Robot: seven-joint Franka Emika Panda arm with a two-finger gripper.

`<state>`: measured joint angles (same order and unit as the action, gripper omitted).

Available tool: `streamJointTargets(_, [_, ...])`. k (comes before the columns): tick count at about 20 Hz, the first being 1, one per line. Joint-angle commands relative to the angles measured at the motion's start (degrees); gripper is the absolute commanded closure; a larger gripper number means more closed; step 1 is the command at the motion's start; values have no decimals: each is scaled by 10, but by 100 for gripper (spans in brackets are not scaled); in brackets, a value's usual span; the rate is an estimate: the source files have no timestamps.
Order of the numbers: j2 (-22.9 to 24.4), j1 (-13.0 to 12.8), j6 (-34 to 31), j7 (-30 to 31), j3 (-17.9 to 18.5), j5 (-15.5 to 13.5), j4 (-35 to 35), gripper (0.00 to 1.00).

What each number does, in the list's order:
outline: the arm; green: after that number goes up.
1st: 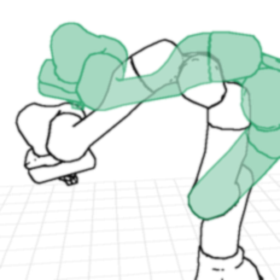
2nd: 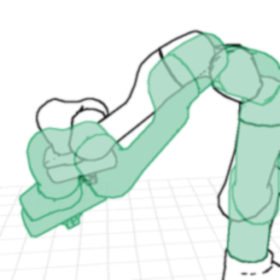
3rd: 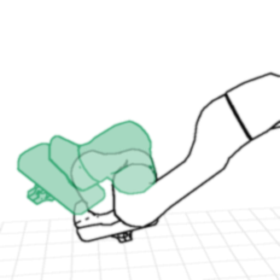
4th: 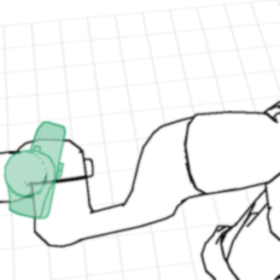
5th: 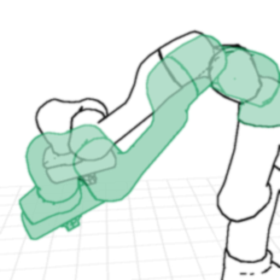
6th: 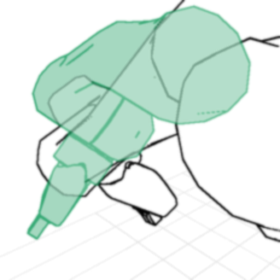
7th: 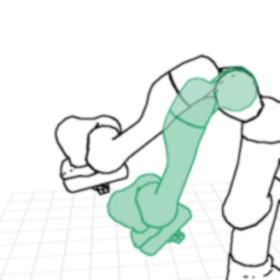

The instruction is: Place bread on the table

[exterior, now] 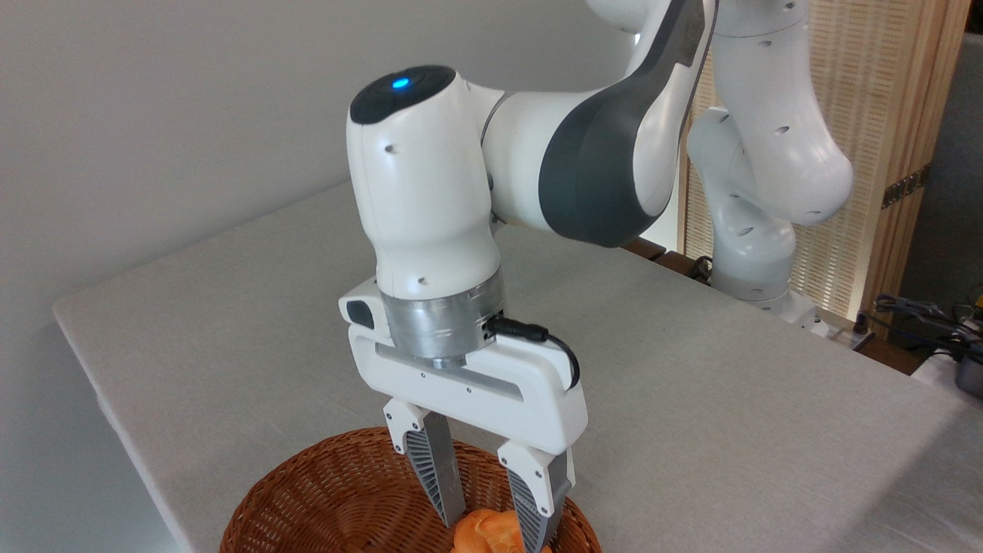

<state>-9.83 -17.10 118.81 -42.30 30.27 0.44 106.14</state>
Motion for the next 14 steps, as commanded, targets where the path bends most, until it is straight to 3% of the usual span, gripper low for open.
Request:
streamJointTargets(1, [-10, -2, 12, -20, 2, 3, 1, 0])
streamJointTargets(6, [-17, -2, 12, -29, 1, 3, 0, 4])
streamJointTargets(8, [-19, -2, 12, -32, 1, 3, 0, 43])
streamJointTargets(9, [-19, -2, 12, -33, 1, 3, 0, 55])
streamJointTargets(14, [-19, -3, 11, -33, 1, 3, 0, 55])
